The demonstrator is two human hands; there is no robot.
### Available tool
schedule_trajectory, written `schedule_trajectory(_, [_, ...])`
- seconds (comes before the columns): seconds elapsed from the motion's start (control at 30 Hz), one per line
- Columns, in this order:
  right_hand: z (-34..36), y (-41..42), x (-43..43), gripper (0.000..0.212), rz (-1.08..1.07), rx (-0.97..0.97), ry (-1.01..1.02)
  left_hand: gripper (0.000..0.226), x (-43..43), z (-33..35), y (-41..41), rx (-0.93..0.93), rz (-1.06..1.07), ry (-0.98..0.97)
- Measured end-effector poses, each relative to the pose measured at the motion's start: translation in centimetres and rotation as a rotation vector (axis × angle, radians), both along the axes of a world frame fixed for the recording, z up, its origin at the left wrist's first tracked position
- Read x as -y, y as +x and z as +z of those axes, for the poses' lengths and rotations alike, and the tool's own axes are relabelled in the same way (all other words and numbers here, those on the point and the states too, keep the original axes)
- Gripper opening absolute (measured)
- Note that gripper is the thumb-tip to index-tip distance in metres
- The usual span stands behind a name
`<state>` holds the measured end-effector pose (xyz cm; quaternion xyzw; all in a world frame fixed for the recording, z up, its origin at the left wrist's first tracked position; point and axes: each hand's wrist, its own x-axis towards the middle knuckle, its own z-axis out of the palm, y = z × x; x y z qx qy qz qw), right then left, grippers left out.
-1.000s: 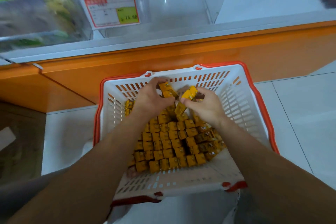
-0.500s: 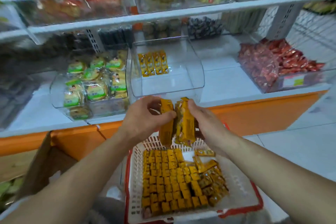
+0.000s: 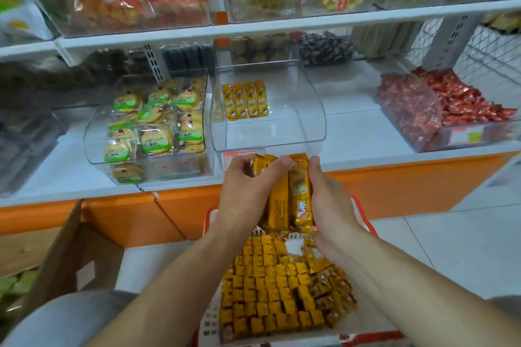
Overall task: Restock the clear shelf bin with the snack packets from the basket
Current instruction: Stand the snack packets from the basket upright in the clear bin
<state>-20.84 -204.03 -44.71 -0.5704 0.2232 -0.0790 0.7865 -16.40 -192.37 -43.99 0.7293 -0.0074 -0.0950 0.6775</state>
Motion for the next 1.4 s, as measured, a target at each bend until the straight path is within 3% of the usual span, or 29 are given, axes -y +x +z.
schedule_trajectory(0.33, [-2.5,1.4,-0.1,0.049,0.036,-0.012,-0.141,0.044,0.0,-1.0,1.3,-0.012,0.030,0.035])
schedule_trajectory(0.43, [-2.6,1.4,-0.1,0.049,0.152,0.017,-0.027,0.050,-0.4,-0.8,1.9,-0.006,0.064,0.063])
schedule_trajectory(0.53, [-2.1,1.4,-0.2,0.026,0.275,0.120,0.042,0.055,-0.9,-0.1,2.3,0.009,0.095,0.063])
schedule_trajectory(0.63, [-1.3,1.4,0.2,0.037,0.275,0.155,0.083,0.059,-1.4,1.0,2.6,0.035,0.103,0.069])
schedule_trajectory(0.73, [0.3,1.1,1.3,0.026,0.207,0.146,0.129,0.060,-2.2,2.6,2.7,0.043,0.088,0.073])
schedule_trajectory(0.93, [3.3,1.4,3.9,0.017,0.135,0.205,-0.121,0.041,-3.5,4.8,3.9,0.120,0.049,0.123])
schedule_trajectory(1.17, [5.2,6.6,5.8,0.021,0.157,0.149,-0.415,0.040,-4.8,5.2,8.1,0.228,0.026,0.248])
schedule_trajectory(1.4, [4.2,18.2,7.0,0.043,0.109,0.078,-1.091,0.042,-6.7,3.9,11.6,0.192,0.090,0.229])
